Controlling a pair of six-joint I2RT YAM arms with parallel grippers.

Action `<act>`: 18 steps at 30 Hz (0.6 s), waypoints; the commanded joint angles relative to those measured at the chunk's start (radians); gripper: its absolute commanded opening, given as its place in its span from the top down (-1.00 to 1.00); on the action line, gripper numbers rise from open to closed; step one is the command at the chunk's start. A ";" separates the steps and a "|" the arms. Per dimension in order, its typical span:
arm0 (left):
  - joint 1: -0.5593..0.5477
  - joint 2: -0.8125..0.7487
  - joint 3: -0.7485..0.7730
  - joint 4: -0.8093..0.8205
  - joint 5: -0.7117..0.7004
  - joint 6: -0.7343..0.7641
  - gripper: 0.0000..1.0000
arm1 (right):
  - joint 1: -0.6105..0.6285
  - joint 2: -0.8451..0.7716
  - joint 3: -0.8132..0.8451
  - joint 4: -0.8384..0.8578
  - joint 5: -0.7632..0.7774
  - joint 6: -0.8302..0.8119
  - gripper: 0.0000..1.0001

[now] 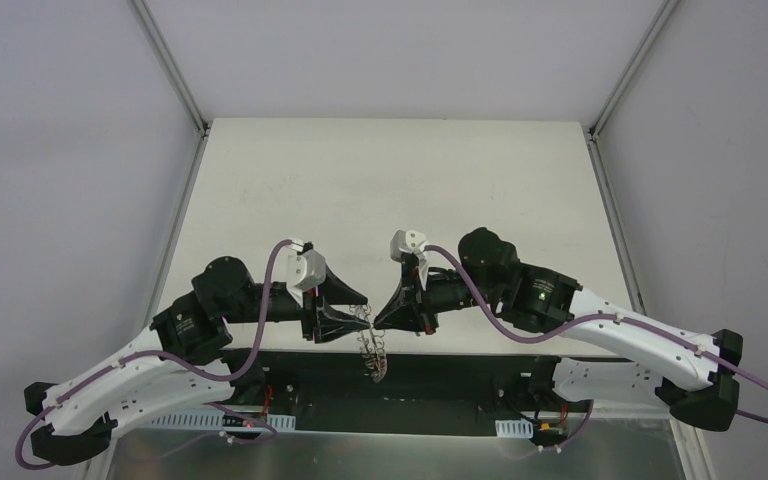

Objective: Put the keys on the keyring

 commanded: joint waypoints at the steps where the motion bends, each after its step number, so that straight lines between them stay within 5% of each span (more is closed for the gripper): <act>1: -0.001 -0.004 0.001 0.057 0.039 0.009 0.09 | 0.002 0.002 0.069 0.056 -0.026 0.039 1.00; 10: -0.001 0.008 -0.011 0.083 0.077 -0.003 0.14 | 0.002 0.014 0.078 0.077 -0.028 0.052 1.00; 18: -0.001 0.024 -0.007 0.084 0.112 -0.003 0.80 | 0.002 0.018 0.085 0.078 -0.027 0.050 1.00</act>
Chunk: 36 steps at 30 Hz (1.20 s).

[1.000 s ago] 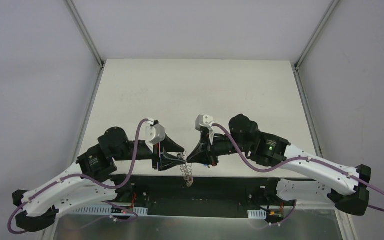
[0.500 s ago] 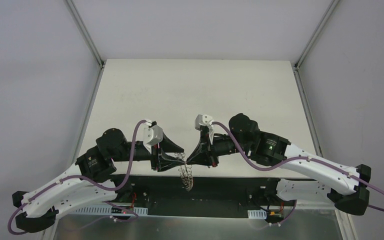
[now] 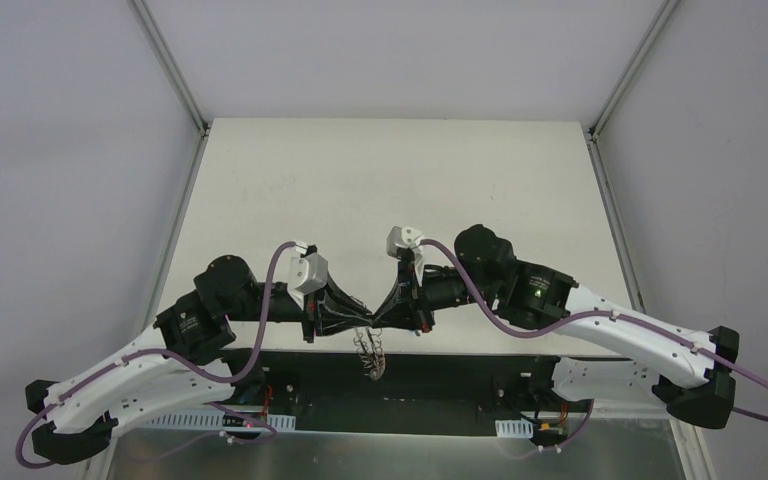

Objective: Put the keys on the keyring

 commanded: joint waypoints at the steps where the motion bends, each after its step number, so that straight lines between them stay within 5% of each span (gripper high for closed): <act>1: -0.001 0.012 -0.004 0.046 0.053 0.003 0.86 | 0.002 -0.012 0.062 0.067 -0.015 0.012 1.00; 7: -0.001 0.008 -0.006 0.039 0.050 -0.002 0.90 | 0.002 -0.030 0.053 0.068 0.001 0.007 1.00; 14: -0.001 0.003 -0.007 0.034 0.034 -0.006 0.64 | 0.003 -0.037 0.054 0.072 0.002 0.008 1.00; 21: -0.001 0.015 0.000 0.021 0.038 -0.007 1.00 | 0.001 -0.039 0.054 0.075 0.005 0.003 1.00; 36: -0.002 -0.006 0.005 0.006 -0.075 -0.005 1.00 | 0.002 -0.056 0.050 0.056 0.007 -0.010 0.90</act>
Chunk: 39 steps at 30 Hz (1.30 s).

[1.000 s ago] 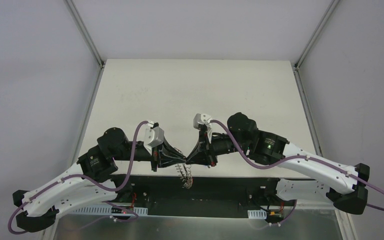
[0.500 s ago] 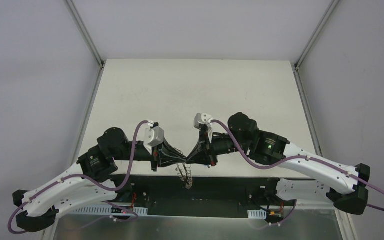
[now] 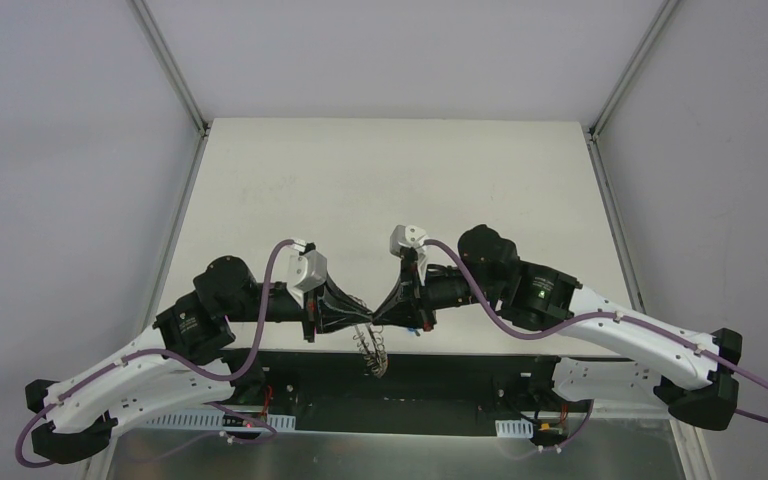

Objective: Put the keys on the keyring

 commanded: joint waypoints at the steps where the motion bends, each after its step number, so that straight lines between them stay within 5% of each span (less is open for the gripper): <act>1: 0.000 -0.003 0.005 0.005 -0.053 0.012 1.00 | 0.001 -0.043 0.048 0.064 -0.012 -0.002 0.84; 14: -0.001 -0.022 -0.010 0.008 -0.094 0.015 1.00 | 0.002 -0.105 0.001 0.049 0.064 -0.041 0.31; 22: 0.000 -0.032 -0.022 0.009 -0.114 0.012 1.00 | -0.002 -0.136 -0.054 0.038 0.401 0.071 -0.09; 26: 0.000 -0.051 -0.035 0.010 -0.137 0.009 1.00 | -0.043 -0.107 -0.056 -0.076 0.599 0.180 -0.14; 31: -0.001 -0.060 -0.040 0.009 -0.176 0.007 1.00 | -0.117 0.002 -0.060 -0.258 0.593 0.256 -0.16; 39: 0.000 -0.074 -0.054 0.005 -0.217 0.005 1.00 | -0.127 0.078 -0.202 -0.214 0.648 0.356 -0.04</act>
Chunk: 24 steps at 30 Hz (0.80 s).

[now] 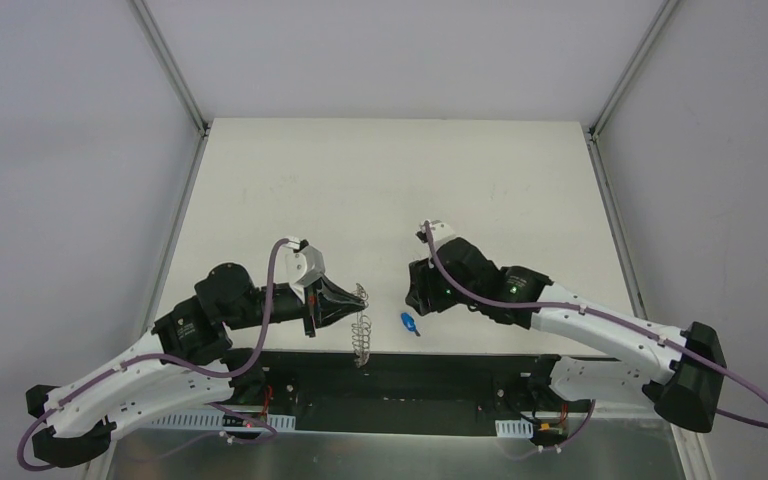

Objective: Put the keys on the keyring

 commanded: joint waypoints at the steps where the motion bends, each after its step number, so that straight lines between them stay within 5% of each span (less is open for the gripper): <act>1: -0.001 -0.021 -0.005 0.057 -0.035 0.005 1.00 | -0.005 0.035 -0.050 0.013 0.041 0.094 -0.02; 9: -0.002 -0.035 -0.015 0.052 -0.039 0.002 1.00 | -0.002 0.202 -0.104 0.118 -0.039 0.186 0.04; 24: 0.000 -0.037 -0.016 0.044 -0.033 0.005 1.00 | 0.077 0.418 -0.080 0.181 0.071 0.213 0.05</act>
